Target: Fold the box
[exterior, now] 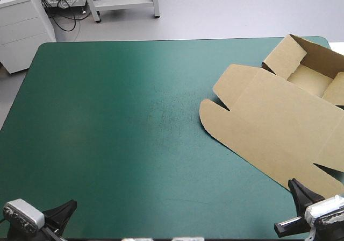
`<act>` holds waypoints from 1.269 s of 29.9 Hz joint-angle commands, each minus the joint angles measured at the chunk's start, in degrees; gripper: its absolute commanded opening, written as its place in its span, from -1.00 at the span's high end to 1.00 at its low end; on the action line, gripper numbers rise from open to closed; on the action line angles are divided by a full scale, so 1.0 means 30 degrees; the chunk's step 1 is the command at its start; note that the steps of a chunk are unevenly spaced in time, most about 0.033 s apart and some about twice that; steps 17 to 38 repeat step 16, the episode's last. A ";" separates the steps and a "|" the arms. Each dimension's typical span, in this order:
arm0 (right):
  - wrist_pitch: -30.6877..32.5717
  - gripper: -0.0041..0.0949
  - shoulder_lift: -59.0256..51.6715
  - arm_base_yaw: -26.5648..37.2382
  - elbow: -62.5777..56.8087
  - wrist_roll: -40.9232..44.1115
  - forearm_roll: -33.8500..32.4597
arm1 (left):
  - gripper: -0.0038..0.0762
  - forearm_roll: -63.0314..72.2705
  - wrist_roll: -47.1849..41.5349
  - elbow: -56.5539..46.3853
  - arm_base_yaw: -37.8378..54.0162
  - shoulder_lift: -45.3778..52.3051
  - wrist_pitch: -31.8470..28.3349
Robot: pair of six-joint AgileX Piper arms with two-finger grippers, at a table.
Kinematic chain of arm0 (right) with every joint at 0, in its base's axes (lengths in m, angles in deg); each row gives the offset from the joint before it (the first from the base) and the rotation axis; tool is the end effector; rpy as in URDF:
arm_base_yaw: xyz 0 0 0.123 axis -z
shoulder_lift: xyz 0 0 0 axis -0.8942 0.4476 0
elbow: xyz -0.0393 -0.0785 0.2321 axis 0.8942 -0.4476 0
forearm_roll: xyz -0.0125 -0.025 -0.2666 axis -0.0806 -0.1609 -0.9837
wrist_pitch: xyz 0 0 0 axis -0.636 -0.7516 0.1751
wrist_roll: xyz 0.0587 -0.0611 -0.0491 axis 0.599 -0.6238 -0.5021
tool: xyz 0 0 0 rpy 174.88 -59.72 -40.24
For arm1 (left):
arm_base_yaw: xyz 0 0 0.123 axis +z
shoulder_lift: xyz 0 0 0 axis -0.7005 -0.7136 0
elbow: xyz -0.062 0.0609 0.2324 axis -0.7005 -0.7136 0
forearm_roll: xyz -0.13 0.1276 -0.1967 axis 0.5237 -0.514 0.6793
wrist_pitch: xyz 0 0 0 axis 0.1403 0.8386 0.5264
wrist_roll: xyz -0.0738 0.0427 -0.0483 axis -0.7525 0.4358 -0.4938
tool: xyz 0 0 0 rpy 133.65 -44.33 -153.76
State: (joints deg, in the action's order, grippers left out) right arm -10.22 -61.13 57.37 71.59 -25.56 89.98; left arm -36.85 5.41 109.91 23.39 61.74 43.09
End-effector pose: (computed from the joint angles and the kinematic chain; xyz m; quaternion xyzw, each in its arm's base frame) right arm 0.0609 0.0231 0.2958 -0.1448 0.7710 0.0583 0.6175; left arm 0.0421 -0.0305 0.2822 0.2025 0.8217 -0.1462 0.5123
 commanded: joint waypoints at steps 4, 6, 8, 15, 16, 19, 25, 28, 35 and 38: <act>-0.1564 0.93 -0.0515 -0.0033 -0.0234 0.0040 0.0110 | 0.98 0.0302 0.0106 0.0378 0.0022 0.0171 -0.1365; -0.1818 0.93 -0.0515 -0.0033 -0.0328 0.0153 0.0075 | 0.98 0.0157 0.0106 0.0378 0.0022 0.0171 -0.1027; -0.1816 0.93 -0.0515 -0.0033 -0.0328 0.0309 0.0032 | 0.98 -0.0098 0.0106 0.0136 0.0022 0.0171 -0.0407; -0.1853 0.93 -0.0515 -0.0033 -0.0328 0.1053 -0.0539 | 0.98 -0.0146 -0.0055 -0.0096 0.0022 0.0171 -0.0207; -0.1853 0.93 -0.0515 -0.0033 -0.0328 0.1053 -0.0539 | 0.98 -0.0146 -0.0155 -0.0096 0.0022 0.0171 -0.0207; -0.1853 0.93 -0.0515 -0.0033 -0.0328 0.1053 -0.0539 | 0.98 -0.0146 -0.0155 -0.0096 0.0022 0.0171 -0.0207; -0.1853 0.93 -0.0515 -0.0033 -0.0328 0.1053 -0.0539 | 0.98 -0.0146 -0.0155 -0.0096 0.0022 0.0171 -0.0207; -0.1853 0.93 -0.0515 -0.0033 -0.0328 0.1053 -0.0539 | 0.98 -0.0146 -0.0155 -0.0096 0.0022 0.0171 -0.0207; -0.1853 0.93 -0.0515 -0.0033 -0.0328 0.1053 -0.0539 | 0.98 -0.0146 -0.0155 -0.0096 0.0022 0.0171 -0.0207; -0.1853 0.93 -0.0515 -0.0033 -0.0328 0.1053 -0.0539 | 0.98 -0.0146 -0.0155 -0.0096 0.0022 0.0171 -0.0207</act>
